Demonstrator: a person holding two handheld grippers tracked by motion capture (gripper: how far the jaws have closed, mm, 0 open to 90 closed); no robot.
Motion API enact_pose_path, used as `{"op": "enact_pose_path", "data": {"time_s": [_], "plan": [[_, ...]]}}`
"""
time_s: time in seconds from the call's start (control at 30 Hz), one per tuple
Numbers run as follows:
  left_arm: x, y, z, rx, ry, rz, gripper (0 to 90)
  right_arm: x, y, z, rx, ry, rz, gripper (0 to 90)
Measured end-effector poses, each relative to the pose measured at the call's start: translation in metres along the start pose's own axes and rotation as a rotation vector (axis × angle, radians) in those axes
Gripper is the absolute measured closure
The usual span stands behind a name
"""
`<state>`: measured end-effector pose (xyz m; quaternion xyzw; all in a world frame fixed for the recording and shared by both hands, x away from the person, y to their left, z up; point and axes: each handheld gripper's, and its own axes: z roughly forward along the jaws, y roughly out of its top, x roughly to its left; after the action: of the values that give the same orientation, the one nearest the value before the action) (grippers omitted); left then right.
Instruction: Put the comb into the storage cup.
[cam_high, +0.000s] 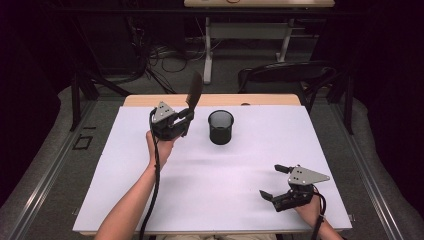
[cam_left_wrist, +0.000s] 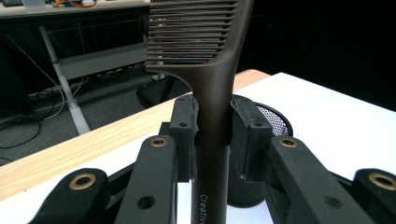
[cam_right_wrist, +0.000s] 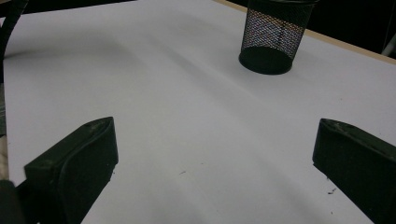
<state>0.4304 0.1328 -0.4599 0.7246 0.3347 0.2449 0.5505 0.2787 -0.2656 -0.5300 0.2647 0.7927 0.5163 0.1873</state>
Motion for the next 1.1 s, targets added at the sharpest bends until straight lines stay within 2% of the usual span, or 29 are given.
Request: {"op": "enact_pose_path", "data": {"time_s": [0.6,1.1], "plan": [[0.001,0.006,0.011,-0.011,0.004,-0.022,72.2,0.0,0.0,-0.001,-0.007,-0.004,-0.001,0.0],[0.002,0.011,0.017,-0.009,0.007,-0.015,72.2,0.0,0.0,0.0,-0.009,-0.005,-0.002,0.0]]}}
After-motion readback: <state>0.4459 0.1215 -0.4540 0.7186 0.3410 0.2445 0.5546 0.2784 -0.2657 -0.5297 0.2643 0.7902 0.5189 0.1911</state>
